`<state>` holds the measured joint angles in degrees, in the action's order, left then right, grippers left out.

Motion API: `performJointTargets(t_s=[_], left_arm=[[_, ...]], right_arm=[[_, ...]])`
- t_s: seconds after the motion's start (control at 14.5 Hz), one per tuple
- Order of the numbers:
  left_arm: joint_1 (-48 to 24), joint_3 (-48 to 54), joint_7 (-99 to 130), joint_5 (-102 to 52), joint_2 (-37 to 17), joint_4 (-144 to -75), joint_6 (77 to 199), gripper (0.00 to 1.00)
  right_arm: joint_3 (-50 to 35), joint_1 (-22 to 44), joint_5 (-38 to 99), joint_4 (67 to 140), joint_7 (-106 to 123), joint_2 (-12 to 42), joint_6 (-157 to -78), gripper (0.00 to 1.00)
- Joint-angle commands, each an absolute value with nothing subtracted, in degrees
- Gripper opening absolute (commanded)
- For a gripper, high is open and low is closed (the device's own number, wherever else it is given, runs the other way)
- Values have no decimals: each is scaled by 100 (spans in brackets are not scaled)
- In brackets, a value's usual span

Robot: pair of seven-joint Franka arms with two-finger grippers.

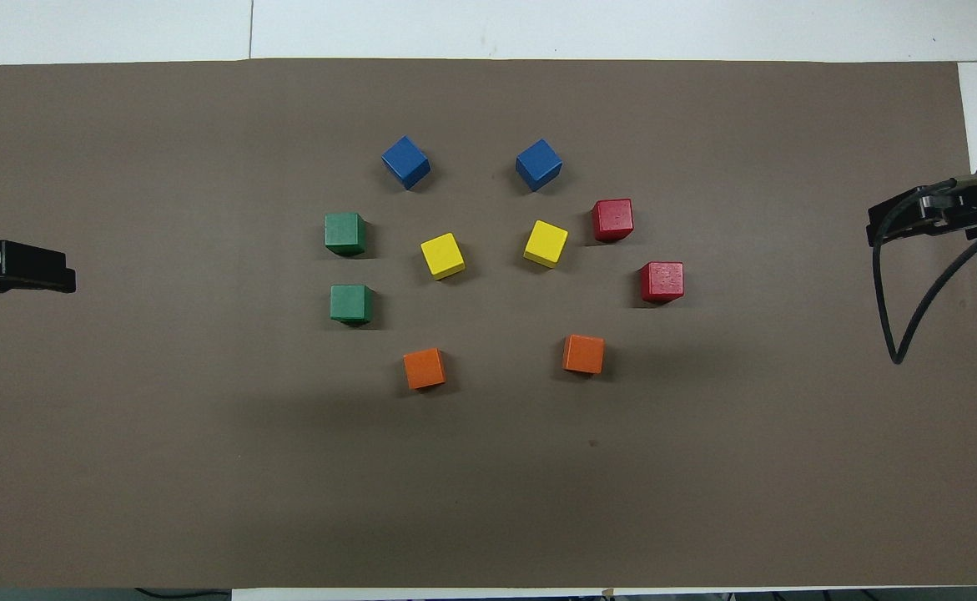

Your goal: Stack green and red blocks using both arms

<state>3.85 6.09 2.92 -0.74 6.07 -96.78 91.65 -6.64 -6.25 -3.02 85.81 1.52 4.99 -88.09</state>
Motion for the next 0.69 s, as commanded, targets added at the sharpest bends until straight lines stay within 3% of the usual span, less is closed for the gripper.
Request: performJointTargets(t_s=[0.0,0.48,0.62], left_arm=[[238,615,281,-149,817,-10150,9570,100],[-737,615,387,-149,703,-11266,10993,100],[-1036,615,439,-149,450,-11504,11424,100]], right_arm=[[-712,-729,-299,8807,325,334,-8930,100],[-712,-729,-299,8842,325,325,-8938,100],[-712,-729,-299,8842,325,325,-8938,100]])
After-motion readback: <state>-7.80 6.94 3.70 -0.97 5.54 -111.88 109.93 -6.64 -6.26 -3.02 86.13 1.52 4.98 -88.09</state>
